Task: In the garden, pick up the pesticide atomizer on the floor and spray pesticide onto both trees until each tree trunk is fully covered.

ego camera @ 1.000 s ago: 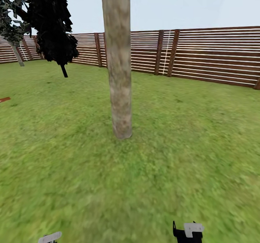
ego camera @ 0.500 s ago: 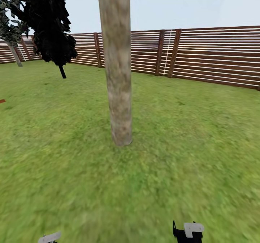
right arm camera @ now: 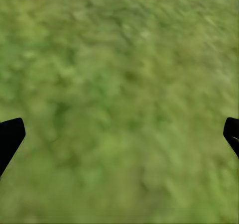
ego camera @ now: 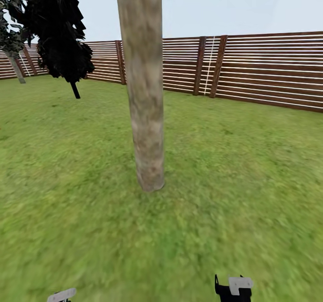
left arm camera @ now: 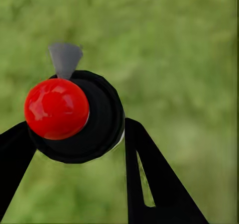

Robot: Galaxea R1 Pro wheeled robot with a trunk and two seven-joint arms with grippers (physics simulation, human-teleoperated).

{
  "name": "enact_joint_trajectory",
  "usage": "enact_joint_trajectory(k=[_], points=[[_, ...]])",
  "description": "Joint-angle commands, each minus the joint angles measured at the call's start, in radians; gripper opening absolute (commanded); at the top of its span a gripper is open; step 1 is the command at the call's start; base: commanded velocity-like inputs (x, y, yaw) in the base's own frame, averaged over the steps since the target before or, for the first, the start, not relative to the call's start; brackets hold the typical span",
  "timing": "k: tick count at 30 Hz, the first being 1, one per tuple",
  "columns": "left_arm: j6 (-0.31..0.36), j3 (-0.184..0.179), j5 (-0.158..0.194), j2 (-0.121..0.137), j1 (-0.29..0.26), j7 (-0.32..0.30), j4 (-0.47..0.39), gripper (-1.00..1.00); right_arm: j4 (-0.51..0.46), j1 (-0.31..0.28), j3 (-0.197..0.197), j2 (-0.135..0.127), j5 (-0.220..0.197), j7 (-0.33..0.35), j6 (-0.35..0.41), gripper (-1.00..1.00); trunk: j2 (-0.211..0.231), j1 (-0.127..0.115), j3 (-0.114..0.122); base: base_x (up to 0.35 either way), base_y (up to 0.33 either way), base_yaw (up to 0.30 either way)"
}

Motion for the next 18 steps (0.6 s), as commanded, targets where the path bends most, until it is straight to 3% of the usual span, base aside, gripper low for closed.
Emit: enact_joint_trajectory(k=[1,18], points=[[-0.002,-0.009,0.002,0.000,0.000,0.007,-0.001,-1.00,0.000,0.000,0.009,0.000,-0.009,-0.003,-0.003,1.00,0.000,0.000,-0.001,0.338,0.000,0.000],[-0.002,-0.008,0.001,0.003,-0.001,0.006,-0.002,-1.00,-0.001,0.000,0.009,-0.004,-0.012,-0.002,-0.003,1.00,0.000,0.000,-0.001,0.312,0.000,0.000]])
